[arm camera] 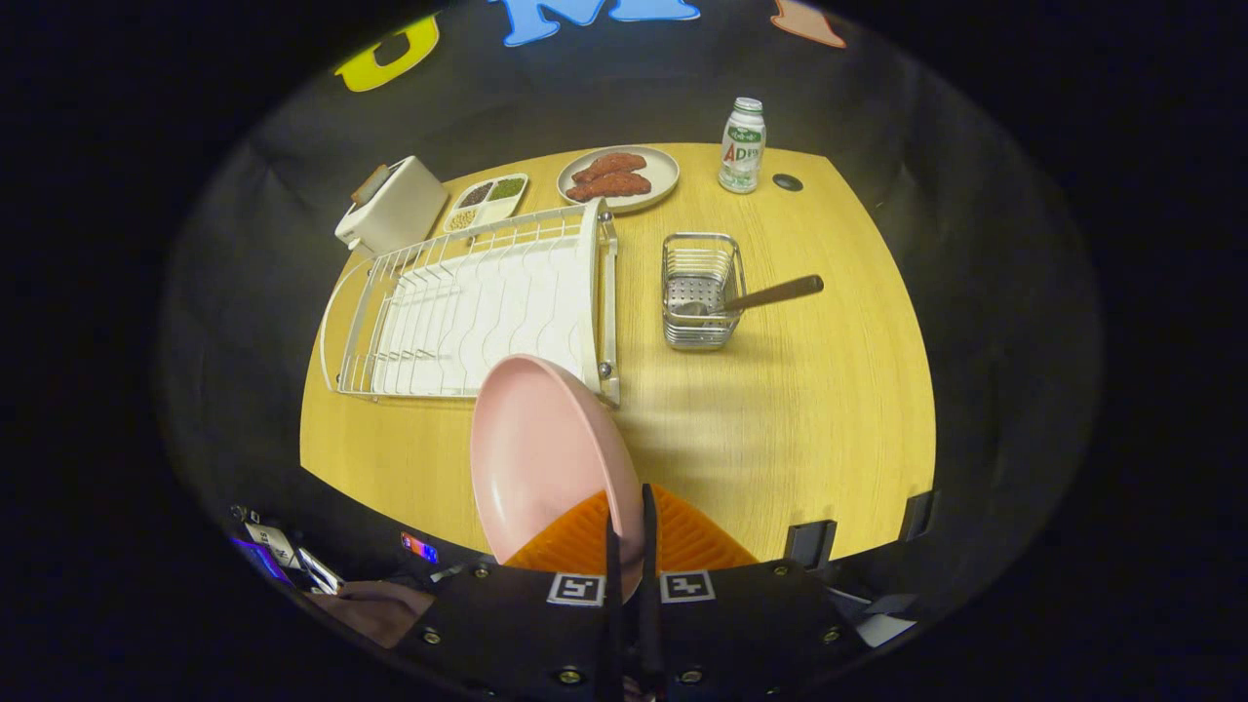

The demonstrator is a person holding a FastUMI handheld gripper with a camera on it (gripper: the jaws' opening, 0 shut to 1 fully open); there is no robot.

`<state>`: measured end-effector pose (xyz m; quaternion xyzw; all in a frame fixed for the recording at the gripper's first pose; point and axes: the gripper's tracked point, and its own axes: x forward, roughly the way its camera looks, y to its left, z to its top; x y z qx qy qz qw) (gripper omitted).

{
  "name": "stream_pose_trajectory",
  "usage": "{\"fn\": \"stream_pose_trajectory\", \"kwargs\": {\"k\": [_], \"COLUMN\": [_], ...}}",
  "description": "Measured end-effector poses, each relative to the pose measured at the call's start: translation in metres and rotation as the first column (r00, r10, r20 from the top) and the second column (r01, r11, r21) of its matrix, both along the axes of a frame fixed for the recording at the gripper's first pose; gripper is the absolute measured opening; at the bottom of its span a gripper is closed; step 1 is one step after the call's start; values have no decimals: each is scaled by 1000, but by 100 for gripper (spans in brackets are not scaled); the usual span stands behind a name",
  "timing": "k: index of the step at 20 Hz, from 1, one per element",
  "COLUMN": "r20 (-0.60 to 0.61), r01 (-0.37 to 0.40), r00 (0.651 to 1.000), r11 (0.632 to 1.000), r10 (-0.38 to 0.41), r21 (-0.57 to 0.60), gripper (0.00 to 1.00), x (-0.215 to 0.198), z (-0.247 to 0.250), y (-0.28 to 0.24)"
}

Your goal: Take the plate from the dish rack, then take the spoon from the basket and place it into the plate.

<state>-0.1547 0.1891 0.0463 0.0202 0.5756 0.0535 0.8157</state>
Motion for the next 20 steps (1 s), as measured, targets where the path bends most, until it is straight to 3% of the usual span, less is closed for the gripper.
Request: {"fn": "stream_pose_trajectory", "kwargs": {"k": [9, 13, 20], "r20": [-50, -54, -53], "r01": [9, -30, -21], "r00": [999, 998, 998], "r11": [999, 996, 984], "r10": [-7, 35, 31], "r21": [51, 80, 176], "gripper": [7, 6, 9], "x": [-12, -8, -3], "z": [-60, -82, -96], "y": [-6, -3, -7]}}
